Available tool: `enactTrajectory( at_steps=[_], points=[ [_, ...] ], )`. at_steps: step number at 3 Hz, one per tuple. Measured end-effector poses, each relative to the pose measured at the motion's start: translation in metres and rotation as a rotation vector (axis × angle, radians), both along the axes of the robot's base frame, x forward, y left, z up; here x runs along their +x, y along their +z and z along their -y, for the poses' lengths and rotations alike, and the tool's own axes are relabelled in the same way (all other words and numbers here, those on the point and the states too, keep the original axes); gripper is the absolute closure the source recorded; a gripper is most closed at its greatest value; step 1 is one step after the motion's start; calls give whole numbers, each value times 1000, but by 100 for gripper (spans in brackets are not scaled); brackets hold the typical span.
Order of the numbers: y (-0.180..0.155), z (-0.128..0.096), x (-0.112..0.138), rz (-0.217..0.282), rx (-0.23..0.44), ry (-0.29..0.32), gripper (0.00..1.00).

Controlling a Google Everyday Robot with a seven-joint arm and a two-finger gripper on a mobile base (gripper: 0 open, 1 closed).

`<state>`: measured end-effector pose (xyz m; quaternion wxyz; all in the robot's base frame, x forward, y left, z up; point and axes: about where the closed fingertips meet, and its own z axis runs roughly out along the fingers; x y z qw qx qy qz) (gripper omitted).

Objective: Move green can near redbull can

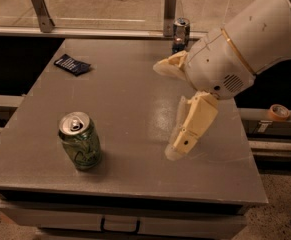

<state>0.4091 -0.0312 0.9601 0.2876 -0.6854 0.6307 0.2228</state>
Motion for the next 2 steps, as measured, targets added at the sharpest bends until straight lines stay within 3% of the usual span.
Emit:
enactTrajectory(
  at_steps=[1, 2],
  points=[
    [-1, -4, -4, -3, 26, 9, 0],
    [-13, -28, -9, -16, 96, 39, 0]
  ],
)
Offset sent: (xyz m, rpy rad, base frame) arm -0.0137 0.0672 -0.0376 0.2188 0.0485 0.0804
